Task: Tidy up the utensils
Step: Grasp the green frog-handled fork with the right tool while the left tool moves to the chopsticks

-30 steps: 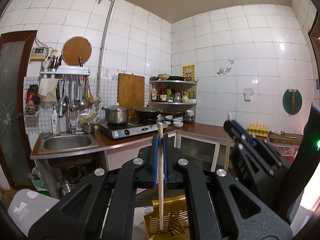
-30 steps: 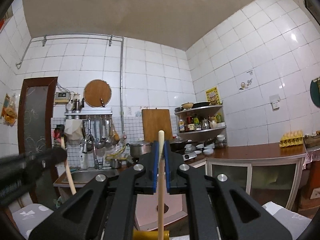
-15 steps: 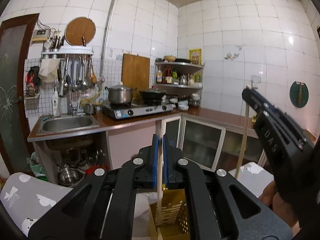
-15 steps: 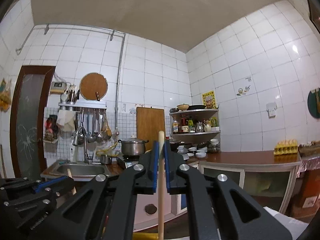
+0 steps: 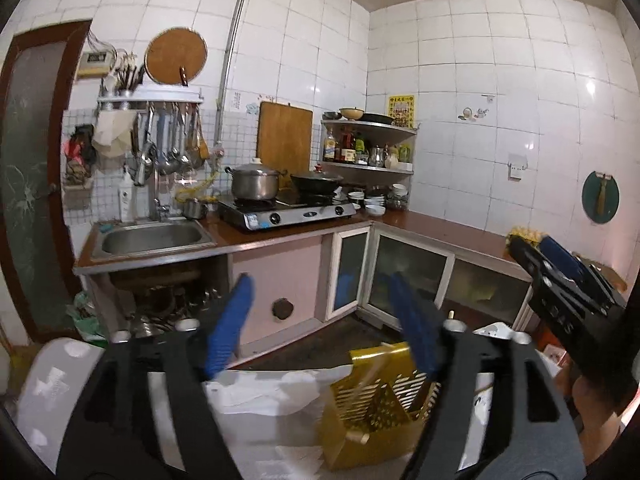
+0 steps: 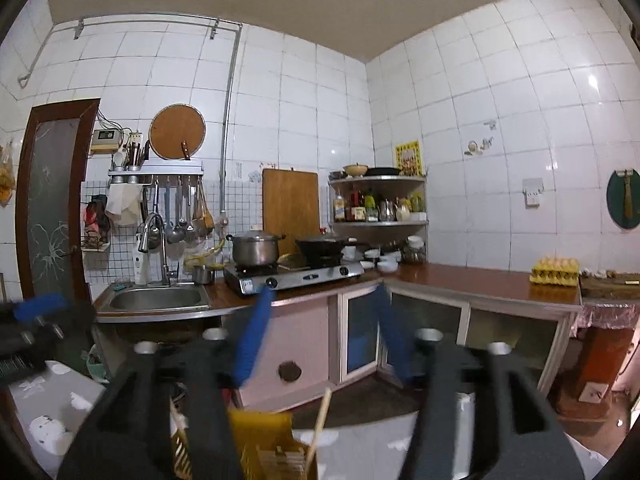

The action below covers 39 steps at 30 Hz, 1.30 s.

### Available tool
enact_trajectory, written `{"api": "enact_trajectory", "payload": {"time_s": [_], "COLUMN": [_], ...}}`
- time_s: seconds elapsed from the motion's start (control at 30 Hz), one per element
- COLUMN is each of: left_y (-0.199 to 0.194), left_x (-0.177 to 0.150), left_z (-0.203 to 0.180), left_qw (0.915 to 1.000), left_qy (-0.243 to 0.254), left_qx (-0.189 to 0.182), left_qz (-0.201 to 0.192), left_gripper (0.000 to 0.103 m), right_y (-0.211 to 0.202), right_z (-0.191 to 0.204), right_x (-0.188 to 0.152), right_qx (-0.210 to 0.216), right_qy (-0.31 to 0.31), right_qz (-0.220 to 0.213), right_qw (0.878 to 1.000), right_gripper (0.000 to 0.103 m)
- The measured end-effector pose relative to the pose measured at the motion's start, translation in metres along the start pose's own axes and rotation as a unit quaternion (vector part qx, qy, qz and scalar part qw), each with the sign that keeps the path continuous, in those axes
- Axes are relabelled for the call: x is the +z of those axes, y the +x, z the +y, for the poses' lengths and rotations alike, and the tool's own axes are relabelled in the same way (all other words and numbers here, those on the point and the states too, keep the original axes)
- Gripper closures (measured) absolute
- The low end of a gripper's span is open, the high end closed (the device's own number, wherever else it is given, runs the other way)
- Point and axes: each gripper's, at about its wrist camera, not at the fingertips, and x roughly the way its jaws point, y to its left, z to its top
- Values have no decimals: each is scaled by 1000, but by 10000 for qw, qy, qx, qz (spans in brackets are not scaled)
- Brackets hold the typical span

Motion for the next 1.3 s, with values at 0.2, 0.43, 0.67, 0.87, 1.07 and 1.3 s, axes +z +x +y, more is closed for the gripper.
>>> {"api": "enact_trajectory", "payload": {"time_s": [0.2,0.43,0.67,0.87,1.07,1.3], "left_y": [-56,-79,-67,-56,-45,-32], "left_x": [-1,-36,-98,-144,-171,-192], "left_z": [20,38,49,50,48,41], "left_qw": [9996,9974,9905,9833,9755,9694], "left_qy": [-2,-9,-65,20,3,-20], "left_qx": [289,568,785,881,918,881], "left_qz": [3,438,1130,1589,2001,2290], "left_gripper": [5,5,5,5,5,5], "right_y": [-31,-59,-66,-65,-56,-36], "right_z": [-13,-16,-15,-15,2,20], "right_x": [-12,-60,-128,-181,-205,-229], "right_qx": [-26,-42,-132,-278,-329,-280], "right_qy": [-6,-38,-4,44,29,215], "right_qz": [597,1408,2287,2933,3411,3985], "right_qw": [9982,9900,9734,9556,9395,9165], "right_gripper": [26,19,19,19,20,43]}}
